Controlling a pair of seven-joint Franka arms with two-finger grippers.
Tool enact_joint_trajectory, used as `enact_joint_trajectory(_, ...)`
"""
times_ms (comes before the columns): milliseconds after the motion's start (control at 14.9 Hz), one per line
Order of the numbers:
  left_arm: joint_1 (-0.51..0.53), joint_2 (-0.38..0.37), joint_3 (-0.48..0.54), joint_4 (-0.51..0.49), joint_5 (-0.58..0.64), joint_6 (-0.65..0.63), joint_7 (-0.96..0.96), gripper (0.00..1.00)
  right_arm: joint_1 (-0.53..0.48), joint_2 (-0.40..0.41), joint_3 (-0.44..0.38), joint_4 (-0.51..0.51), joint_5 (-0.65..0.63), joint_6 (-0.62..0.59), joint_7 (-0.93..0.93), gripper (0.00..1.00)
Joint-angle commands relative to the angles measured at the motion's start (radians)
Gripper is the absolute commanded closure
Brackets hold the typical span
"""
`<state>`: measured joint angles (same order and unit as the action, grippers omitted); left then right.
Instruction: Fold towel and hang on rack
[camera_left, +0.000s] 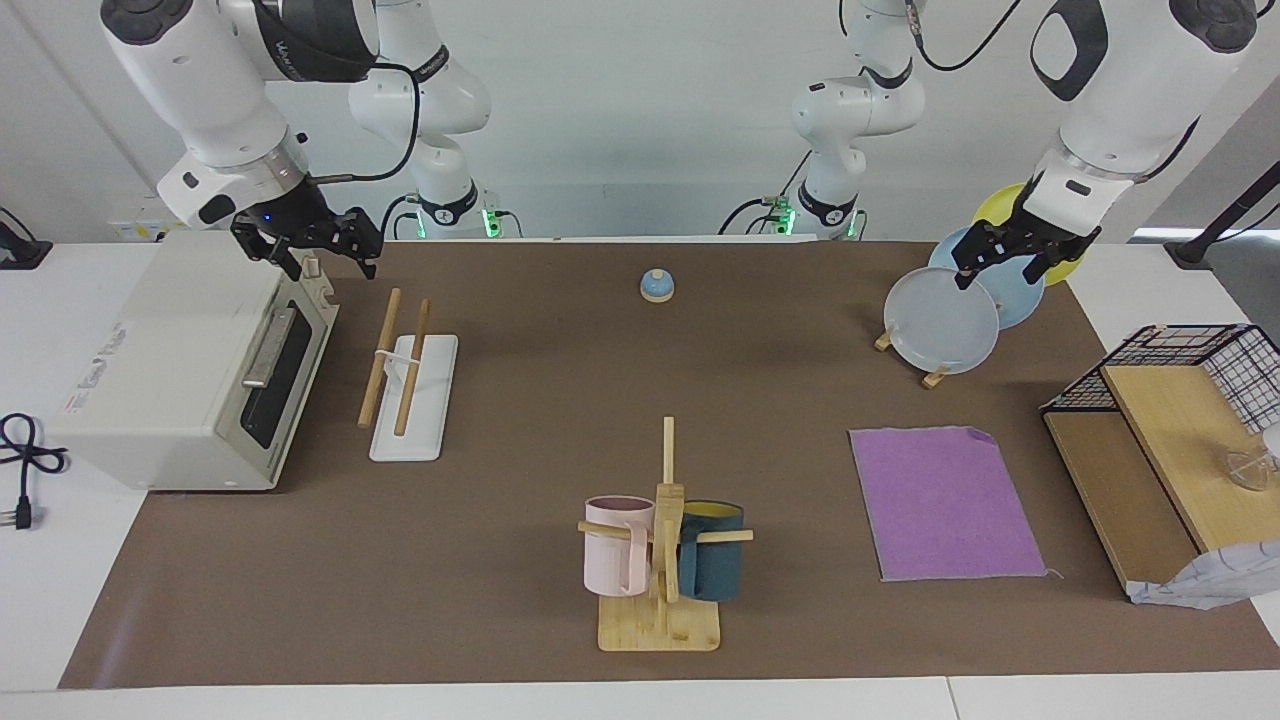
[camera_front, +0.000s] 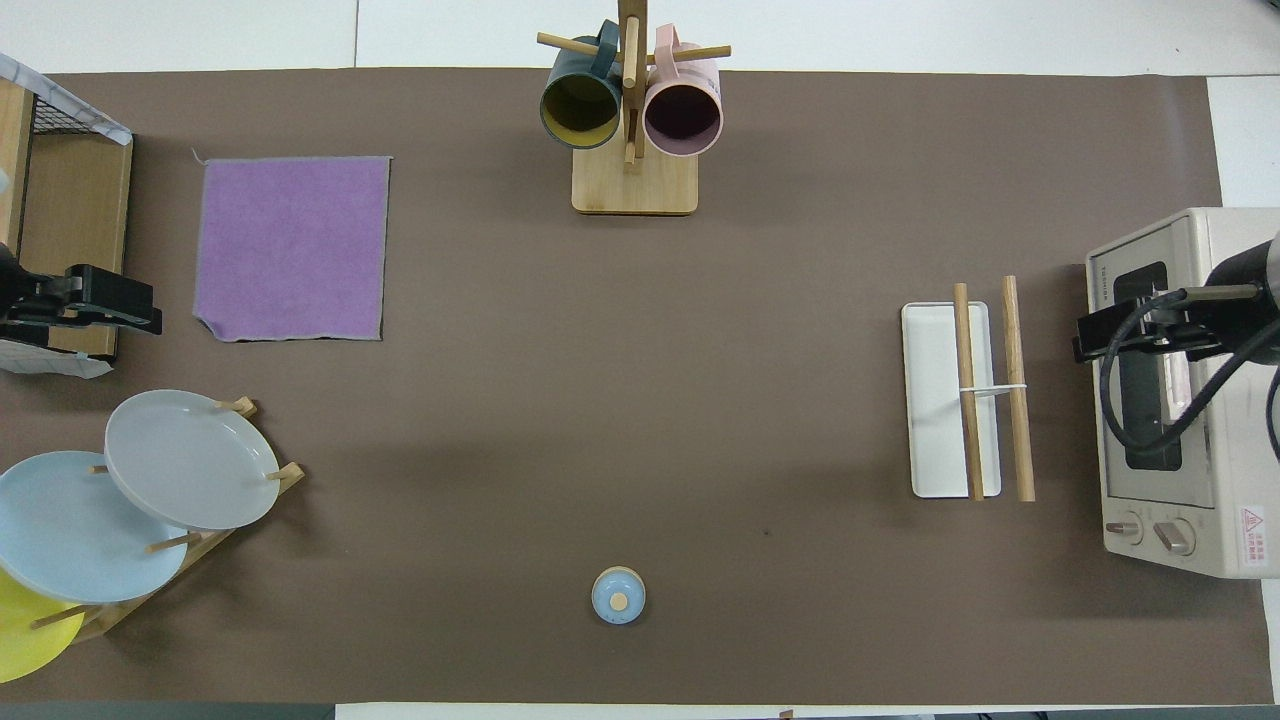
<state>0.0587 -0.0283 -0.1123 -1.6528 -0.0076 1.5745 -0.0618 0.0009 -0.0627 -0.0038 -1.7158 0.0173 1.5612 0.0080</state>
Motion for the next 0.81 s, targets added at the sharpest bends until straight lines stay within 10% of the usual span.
enact_joint_trajectory(0,-0.008,0.001,0.01,0.01,-0.009,-0.004,0.013,0.0,-0.004,-0.017,0.002,-0.016,0.016,0.003,-0.02,0.0)
enact_joint_trajectory(738,0.041,-0.016,0.011,-0.151,-0.02,0.161,-0.007,0.0,-0.004,-0.017,0.005,-0.016,0.016,0.003,-0.02,0.0)
